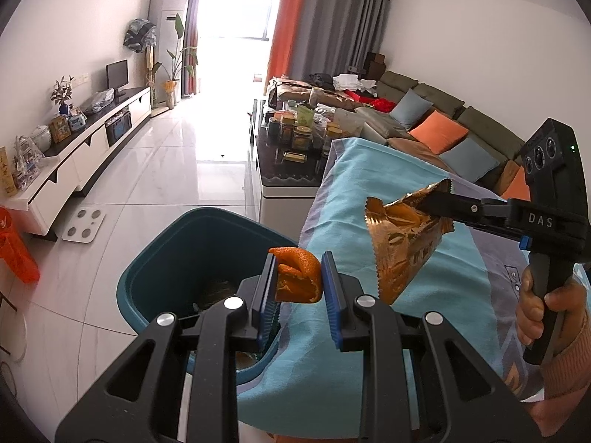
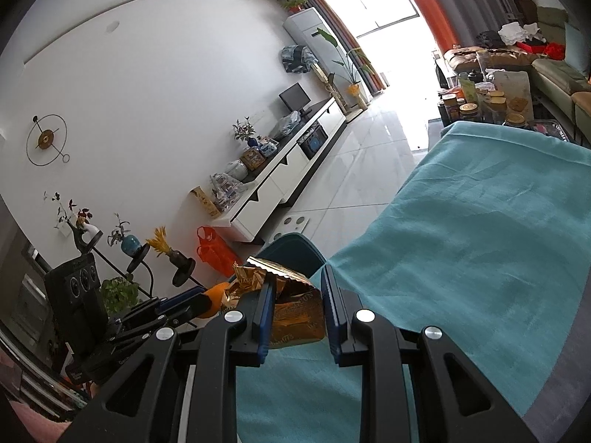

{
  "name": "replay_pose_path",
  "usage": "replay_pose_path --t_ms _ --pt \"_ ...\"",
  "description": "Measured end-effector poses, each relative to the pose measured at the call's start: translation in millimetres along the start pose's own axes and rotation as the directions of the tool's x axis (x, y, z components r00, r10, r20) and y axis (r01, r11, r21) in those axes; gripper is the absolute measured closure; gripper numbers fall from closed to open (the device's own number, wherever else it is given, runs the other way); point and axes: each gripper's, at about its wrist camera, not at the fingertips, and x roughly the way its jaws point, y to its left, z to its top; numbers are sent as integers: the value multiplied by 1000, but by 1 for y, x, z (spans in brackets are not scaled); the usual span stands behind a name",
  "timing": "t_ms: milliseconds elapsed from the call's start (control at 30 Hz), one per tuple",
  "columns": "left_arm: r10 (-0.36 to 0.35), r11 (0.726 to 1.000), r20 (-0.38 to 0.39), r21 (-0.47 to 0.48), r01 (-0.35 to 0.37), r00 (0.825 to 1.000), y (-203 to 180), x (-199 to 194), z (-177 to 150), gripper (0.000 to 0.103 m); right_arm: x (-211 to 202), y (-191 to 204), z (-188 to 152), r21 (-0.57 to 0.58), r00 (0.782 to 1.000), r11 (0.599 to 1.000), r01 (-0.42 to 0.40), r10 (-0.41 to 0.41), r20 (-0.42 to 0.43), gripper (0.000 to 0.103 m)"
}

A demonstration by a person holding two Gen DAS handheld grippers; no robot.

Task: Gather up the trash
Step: 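Carry the orange peel and gold bag toward the teal bin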

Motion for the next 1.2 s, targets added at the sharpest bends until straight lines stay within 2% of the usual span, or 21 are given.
replay_pose_path --t_ms 1200 --pt "66 996 -5 -55 -66 998 22 10 -2 78 54 22 19 -43 998 999 -19 16 -68 80"
